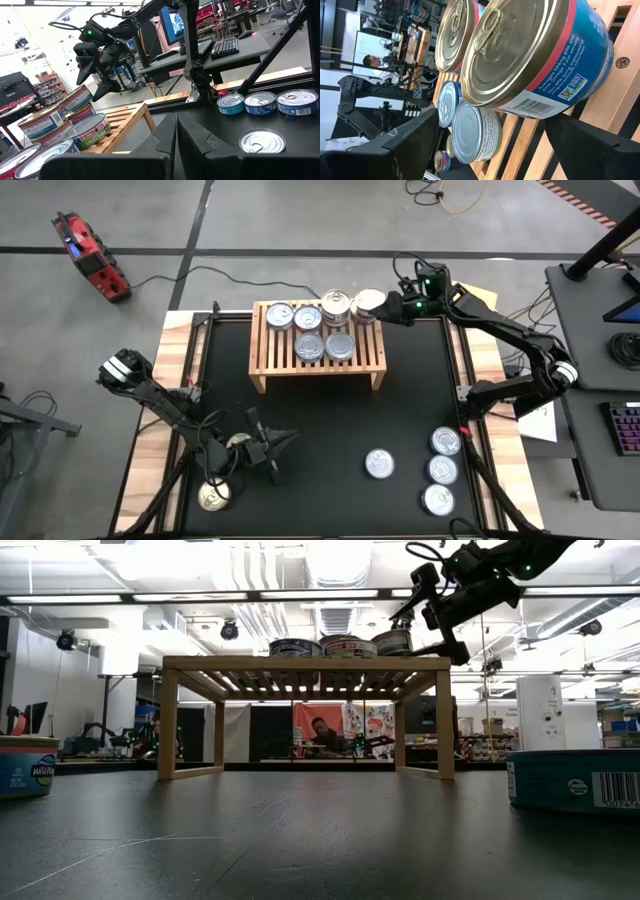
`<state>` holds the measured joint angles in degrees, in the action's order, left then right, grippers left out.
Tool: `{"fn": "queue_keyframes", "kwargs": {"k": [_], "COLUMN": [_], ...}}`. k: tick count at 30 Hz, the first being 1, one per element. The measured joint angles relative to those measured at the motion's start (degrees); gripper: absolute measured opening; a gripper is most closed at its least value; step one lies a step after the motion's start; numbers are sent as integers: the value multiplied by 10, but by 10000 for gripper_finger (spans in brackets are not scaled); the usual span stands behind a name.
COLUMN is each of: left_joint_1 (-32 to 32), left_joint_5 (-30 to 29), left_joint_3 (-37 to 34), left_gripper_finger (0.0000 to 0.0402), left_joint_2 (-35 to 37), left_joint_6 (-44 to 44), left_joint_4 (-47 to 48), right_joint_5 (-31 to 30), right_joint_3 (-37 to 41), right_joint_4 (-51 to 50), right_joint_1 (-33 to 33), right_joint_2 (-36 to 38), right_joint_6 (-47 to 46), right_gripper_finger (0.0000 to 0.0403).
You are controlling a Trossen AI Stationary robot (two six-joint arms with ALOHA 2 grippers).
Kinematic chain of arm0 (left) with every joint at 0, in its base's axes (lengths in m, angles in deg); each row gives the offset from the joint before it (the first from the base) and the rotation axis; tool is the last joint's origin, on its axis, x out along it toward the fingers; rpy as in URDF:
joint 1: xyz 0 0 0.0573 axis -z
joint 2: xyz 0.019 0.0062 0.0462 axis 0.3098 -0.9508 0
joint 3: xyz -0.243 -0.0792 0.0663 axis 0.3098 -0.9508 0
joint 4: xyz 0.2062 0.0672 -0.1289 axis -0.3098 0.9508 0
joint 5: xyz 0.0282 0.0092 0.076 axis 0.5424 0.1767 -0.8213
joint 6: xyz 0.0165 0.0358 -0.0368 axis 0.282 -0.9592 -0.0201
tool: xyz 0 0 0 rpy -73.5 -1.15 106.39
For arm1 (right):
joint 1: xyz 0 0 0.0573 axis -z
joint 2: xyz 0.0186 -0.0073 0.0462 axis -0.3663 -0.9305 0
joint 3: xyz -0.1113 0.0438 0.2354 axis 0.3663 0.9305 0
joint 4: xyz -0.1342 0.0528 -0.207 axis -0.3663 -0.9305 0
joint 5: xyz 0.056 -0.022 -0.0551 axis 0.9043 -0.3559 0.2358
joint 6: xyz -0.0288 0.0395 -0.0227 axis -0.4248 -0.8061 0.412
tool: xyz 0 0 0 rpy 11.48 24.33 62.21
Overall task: Stack canned seafood by type on shelf
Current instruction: Stack the blue and pink tuna can on top of the blue and pink tuna can, then put the light green tuna can on the shelf aligned with the other green tuna can
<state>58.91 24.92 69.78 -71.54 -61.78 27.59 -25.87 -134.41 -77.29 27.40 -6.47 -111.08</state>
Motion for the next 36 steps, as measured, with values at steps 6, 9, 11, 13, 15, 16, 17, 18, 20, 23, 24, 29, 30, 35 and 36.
{"fn": "queue_keyframes", "kwargs": {"k": [6,9,11,13,15,16,17,18,20,23,24,29,30,35,36], "left_joint_1": [0,0,0,0,0,0,0,0,0,0,0,1,1,1,1], "left_joint_5": [0,0,0,0,0,0,0,0,0,0,0,0,0,0,0], "left_joint_3": [0,0,0,0,0,0,0,0,0,0,0,0,0,0,0], "left_gripper_finger": [1,1,1,1,1,1,1,1,1,1,1,1,1,1,1], "left_joint_2": [0,0,0,0,0,0,0,0,0,0,0,0,0,0,0], "left_joint_6": [2,2,2,2,2,2,2,2,2,2,2,15,20,57,65], "left_joint_4": [0,0,0,0,0,0,0,0,0,0,-1,-1,-1,11,14], "right_joint_5": [0,8,18,19,19,19,19,19,19,37,55,126,121,-1,-48], "right_joint_3": [0,0,0,0,0,0,0,0,0,0,0,1,0,19,35], "right_joint_4": [0,4,7,7,7,8,9,8,8,9,9,-12,-28,-194,-212], "right_joint_1": [0,0,0,0,0,0,0,0,0,0,0,-8,-17,-106,-139], "right_joint_2": [0,0,0,0,0,0,0,0,0,1,2,50,69,200,232], "right_joint_6": [-5,-12,-15,-15,-15,-15,-15,-15,-15,-19,-21,-7,18,260,284], "right_gripper_finger": [343,339,338,339,342,343,345,345,345,341,339,334,333,339,341]}}
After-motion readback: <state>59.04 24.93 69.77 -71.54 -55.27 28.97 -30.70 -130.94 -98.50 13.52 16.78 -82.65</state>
